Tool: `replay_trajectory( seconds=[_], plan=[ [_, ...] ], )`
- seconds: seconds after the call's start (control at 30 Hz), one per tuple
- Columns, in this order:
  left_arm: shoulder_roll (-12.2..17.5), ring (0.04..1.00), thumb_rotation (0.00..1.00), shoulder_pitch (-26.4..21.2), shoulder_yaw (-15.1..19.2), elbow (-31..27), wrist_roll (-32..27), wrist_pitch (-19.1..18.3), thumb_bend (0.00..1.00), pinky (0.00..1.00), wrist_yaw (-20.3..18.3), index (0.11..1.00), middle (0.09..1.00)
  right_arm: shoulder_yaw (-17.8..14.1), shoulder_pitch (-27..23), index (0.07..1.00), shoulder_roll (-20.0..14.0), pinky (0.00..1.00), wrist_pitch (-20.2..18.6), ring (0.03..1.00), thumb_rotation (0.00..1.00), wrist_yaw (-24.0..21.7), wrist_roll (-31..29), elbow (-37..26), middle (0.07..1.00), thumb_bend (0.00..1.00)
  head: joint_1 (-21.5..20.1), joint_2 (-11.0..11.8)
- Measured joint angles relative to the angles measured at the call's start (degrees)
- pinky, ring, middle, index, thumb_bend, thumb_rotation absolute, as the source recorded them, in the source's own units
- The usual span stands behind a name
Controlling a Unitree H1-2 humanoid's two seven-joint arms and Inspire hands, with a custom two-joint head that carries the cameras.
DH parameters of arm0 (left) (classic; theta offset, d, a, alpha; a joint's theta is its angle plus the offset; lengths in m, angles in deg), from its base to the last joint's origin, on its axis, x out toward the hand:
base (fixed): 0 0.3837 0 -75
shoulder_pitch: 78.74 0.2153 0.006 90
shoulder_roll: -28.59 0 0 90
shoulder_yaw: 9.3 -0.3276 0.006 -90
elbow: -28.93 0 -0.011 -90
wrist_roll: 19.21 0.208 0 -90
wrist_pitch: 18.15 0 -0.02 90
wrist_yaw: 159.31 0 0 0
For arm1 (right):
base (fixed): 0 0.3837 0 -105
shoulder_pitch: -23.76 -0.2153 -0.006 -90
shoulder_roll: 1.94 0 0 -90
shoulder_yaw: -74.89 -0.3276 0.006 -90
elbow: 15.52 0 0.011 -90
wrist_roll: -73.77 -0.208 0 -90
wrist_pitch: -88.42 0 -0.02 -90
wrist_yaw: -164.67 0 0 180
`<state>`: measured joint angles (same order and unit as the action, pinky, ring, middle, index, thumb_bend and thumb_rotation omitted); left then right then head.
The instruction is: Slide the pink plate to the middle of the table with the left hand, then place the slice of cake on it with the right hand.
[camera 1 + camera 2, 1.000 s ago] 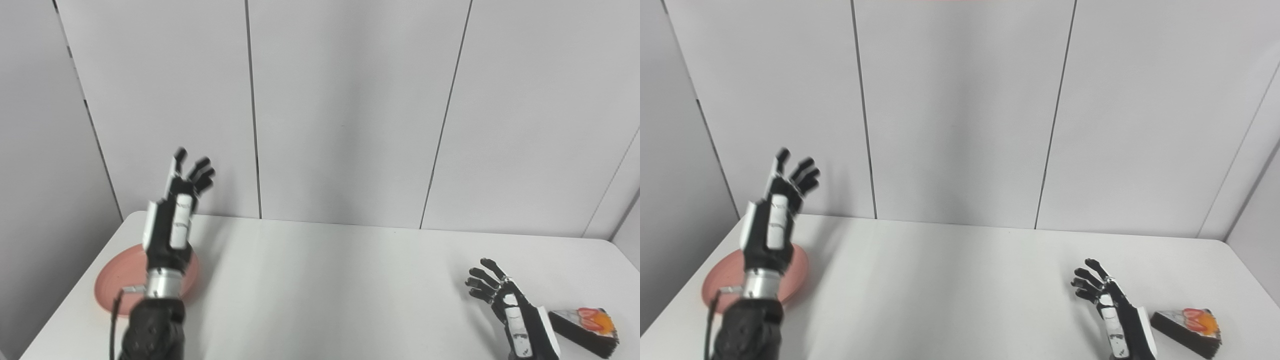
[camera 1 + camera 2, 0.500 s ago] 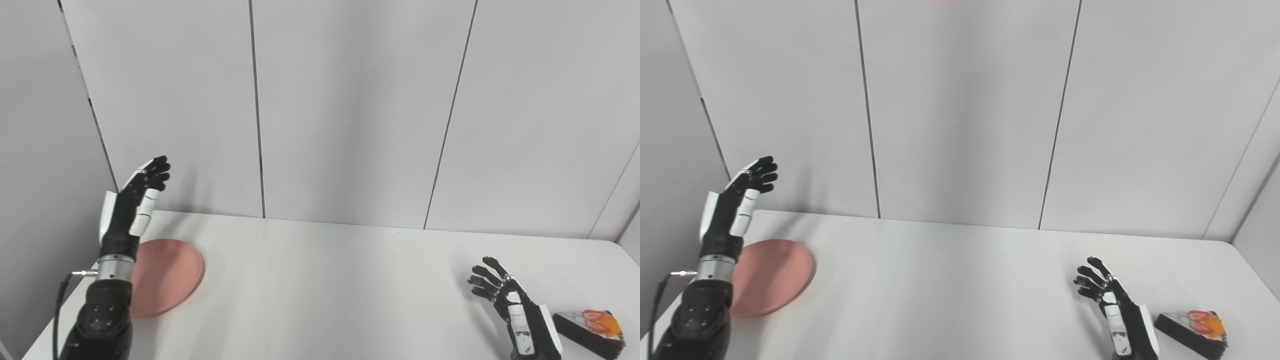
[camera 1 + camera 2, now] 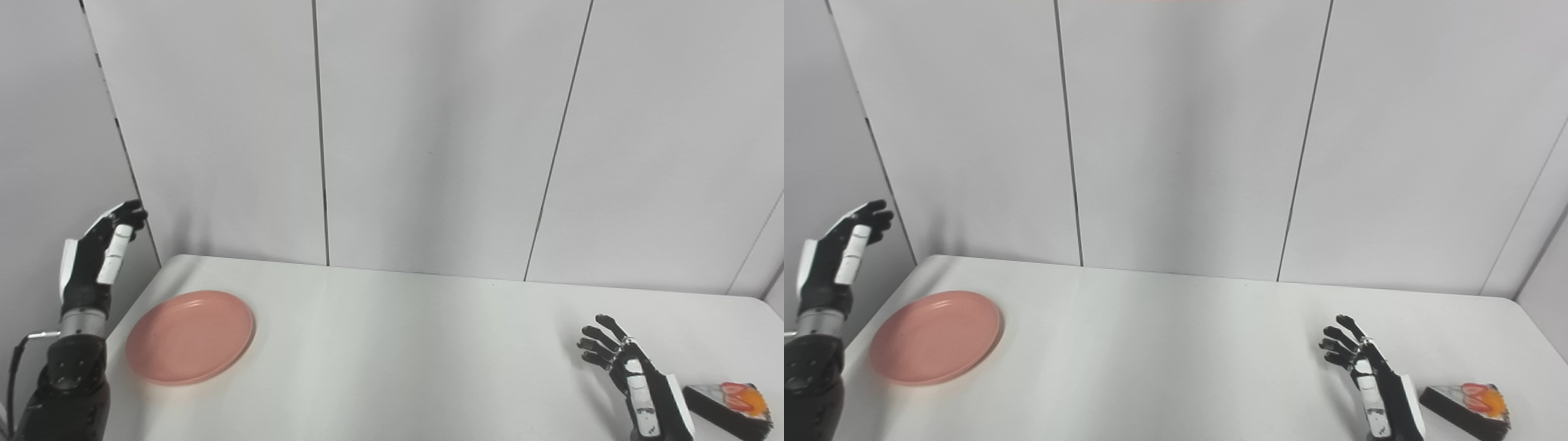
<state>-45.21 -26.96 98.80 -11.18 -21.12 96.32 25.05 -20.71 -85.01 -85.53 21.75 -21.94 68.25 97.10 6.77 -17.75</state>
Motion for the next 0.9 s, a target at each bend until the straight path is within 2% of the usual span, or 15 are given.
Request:
replay_trajectory(
  seconds=[0.2,0.3,0.37,0.5,0.6,0.8,0.9],
  plan=[
    [0.01,0.791,0.93,-0.08,0.01,4.27,0.07,0.05,0.78,0.81,2.04,0.713,0.764,-0.02,0.0,0.83,0.0,0.74,0.0,0.754,0.98,0.0,-0.19,-0.01,0.778,0.9,0.0,-0.09],
    [0.09,0.794,0.92,-0.18,-0.12,7.8,0.08,0.08,0.79,0.77,2.09,0.729,0.769,-0.02,0.0,0.831,-0.01,0.74,0.0,0.755,0.98,0.0,-0.19,-0.01,0.78,0.91,-0.18,-0.18],
    [0.09,0.778,0.92,-0.11,-0.16,9.51,0.08,0.07,0.76,0.75,2.13,0.726,0.759,-0.02,0.0,0.828,-0.02,0.74,0.0,0.754,0.97,-0.01,-0.19,-0.02,0.777,0.92,-0.26,-0.18],
    [0.12,0.768,0.92,-0.14,-0.74,11.27,0.42,0.07,0.79,0.72,2.75,0.725,0.75,-0.06,0.04,0.828,-0.05,0.74,0.0,0.754,0.97,0.02,-0.19,-0.14,0.777,0.92,-0.26,-0.44],
    [0.12,0.748,0.92,-0.14,-1.23,12.23,0.51,0.07,0.82,0.72,3.46,0.693,0.719,-0.06,0.15,0.831,-0.05,0.74,-0.01,0.754,0.97,0.02,-0.19,-0.44,0.775,0.9,-0.26,-0.7],
    [0.12,0.734,0.89,-0.09,-1.45,13.67,0.42,0.07,0.82,0.72,3.51,0.682,0.71,-0.1,0.43,0.831,-0.11,0.73,-0.02,0.749,0.97,0.02,-0.18,-0.89,0.769,0.9,-0.35,-0.97],
    [-0.09,0.747,0.89,-0.1,-1.37,14.12,0.33,0.15,0.85,0.72,3.51,0.686,0.73,-0.15,0.53,0.831,-0.14,0.73,-0.03,0.749,0.98,0.01,-0.19,-1.04,0.768,0.88,-0.44,-1.23]
  ],
)
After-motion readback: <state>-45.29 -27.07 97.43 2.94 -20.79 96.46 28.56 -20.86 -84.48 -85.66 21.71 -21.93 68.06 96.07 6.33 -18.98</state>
